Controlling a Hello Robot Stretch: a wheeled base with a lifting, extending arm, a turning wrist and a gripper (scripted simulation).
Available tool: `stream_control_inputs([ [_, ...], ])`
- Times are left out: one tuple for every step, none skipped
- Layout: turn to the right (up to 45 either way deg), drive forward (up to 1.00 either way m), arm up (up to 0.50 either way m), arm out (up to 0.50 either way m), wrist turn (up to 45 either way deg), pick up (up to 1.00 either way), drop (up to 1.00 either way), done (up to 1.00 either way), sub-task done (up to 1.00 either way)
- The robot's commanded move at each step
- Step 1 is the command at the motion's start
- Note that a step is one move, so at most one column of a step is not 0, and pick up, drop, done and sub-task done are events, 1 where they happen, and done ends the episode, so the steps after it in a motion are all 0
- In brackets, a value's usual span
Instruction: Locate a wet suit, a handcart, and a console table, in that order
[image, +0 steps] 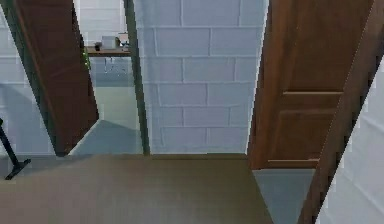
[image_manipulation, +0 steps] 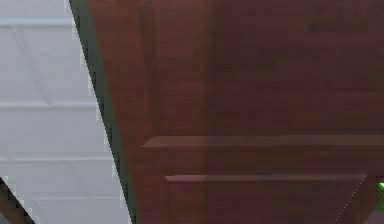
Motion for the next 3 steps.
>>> stream_control_inputs([
  [12.0, 0.00, 0.00, 0.00, 0.0, 0.00, 0.00, 0.00, 0.00],
  [0.0, 1.00, 0.00, 0.00, 0.0, 0.00, 0.00, 0.00, 0.00],
  [0.0, 0.25, 0.00, 0.00, 0.0, 0.00, 0.00, 0.00, 0.00],
])
